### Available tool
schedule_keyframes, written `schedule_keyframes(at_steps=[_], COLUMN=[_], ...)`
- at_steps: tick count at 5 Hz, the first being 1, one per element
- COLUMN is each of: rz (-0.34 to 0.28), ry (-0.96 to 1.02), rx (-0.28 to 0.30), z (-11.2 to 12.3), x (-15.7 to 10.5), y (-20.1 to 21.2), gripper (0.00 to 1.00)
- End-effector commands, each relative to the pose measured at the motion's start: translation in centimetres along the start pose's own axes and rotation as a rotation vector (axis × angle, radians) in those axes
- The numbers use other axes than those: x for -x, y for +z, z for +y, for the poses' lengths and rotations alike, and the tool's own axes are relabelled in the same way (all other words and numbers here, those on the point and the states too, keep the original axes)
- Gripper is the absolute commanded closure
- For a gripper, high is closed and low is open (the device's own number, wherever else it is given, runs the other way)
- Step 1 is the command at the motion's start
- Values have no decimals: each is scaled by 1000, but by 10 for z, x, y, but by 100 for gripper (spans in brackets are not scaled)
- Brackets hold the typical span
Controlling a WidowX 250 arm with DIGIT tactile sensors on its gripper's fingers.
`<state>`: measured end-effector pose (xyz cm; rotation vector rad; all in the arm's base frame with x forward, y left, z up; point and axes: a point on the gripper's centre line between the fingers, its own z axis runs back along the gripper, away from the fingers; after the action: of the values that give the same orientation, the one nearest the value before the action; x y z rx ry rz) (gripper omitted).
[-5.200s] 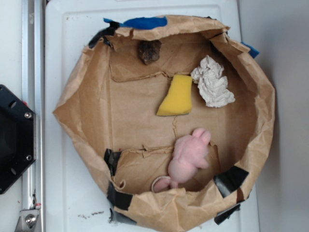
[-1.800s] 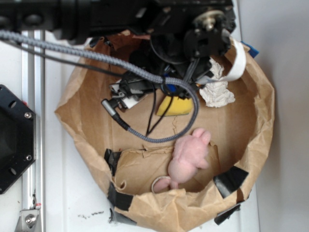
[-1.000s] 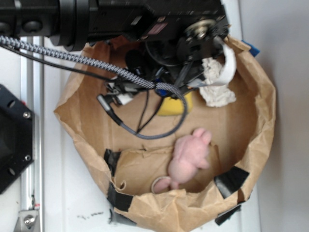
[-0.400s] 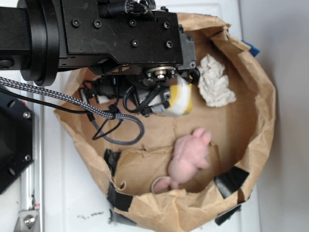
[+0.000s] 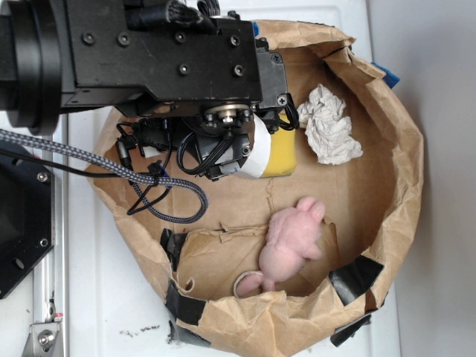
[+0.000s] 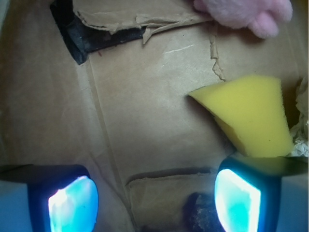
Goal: Grab the rock.
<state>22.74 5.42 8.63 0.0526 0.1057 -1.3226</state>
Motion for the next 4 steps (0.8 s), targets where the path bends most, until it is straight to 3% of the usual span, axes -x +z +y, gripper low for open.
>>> schedule_keyframes(at_steps=[1, 4], rz=[14, 5], ry=[31, 49], rx=[-59, -56], z=[5, 54], x=[14, 21], y=[13, 11], gripper=[0, 0])
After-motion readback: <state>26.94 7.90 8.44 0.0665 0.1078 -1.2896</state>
